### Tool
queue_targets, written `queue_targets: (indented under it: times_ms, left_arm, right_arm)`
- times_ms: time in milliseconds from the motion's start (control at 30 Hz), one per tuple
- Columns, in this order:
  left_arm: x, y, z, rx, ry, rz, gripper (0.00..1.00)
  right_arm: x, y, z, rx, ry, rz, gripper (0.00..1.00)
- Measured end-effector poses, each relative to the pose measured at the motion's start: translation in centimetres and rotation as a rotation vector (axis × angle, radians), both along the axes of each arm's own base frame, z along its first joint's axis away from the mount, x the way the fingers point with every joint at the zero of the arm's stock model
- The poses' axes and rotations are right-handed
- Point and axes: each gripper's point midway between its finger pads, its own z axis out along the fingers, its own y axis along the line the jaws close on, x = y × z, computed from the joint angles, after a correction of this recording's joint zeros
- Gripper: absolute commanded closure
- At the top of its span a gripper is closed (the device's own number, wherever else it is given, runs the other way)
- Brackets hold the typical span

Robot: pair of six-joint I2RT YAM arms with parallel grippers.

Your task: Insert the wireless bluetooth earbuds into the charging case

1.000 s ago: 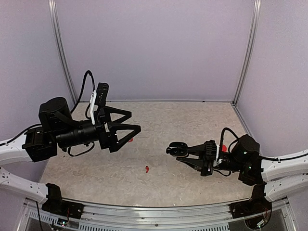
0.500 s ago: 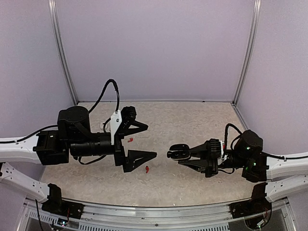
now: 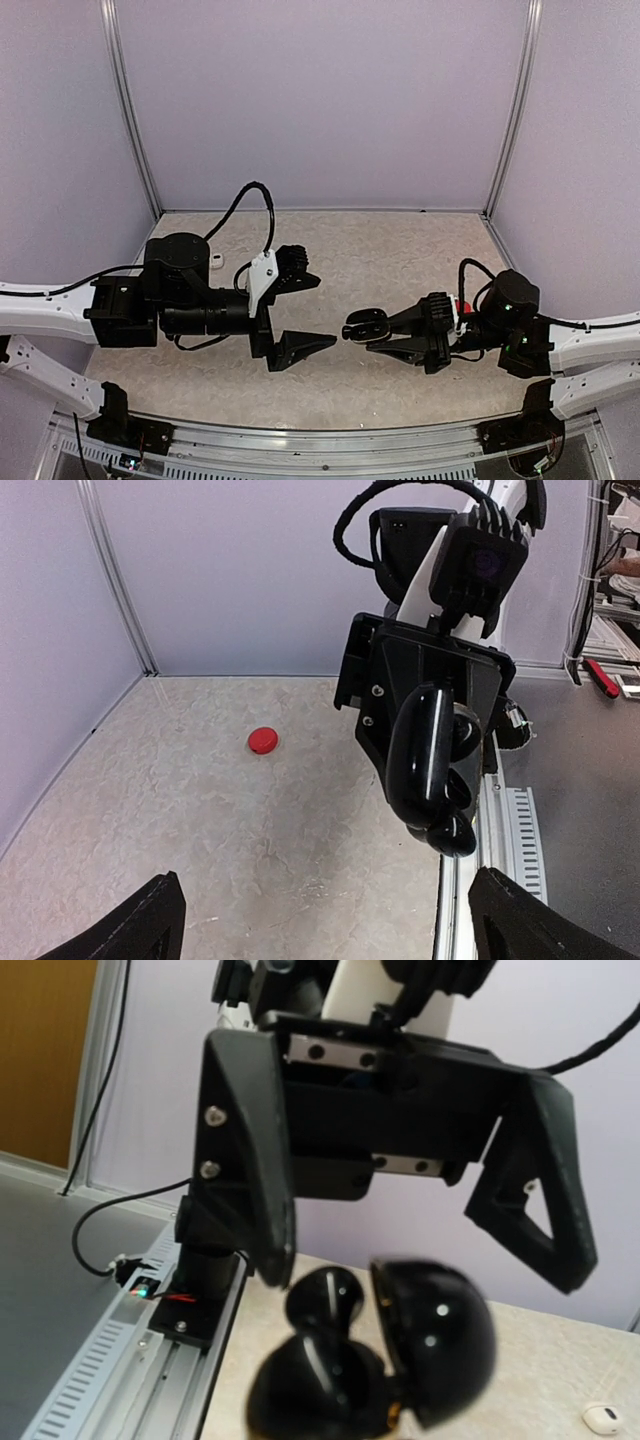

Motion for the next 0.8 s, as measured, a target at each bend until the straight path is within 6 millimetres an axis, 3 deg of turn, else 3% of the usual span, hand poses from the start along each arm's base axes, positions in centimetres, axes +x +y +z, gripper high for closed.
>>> queue_targets:
  times_ms: [800]
  left_arm:
    - [0.14,-0.50,-0.26,0.015,-0.010,-0.004,0.05]
  right_arm:
    - [-0.44,0.45,-0.81,-0.019,0.016,0.044,1.00]
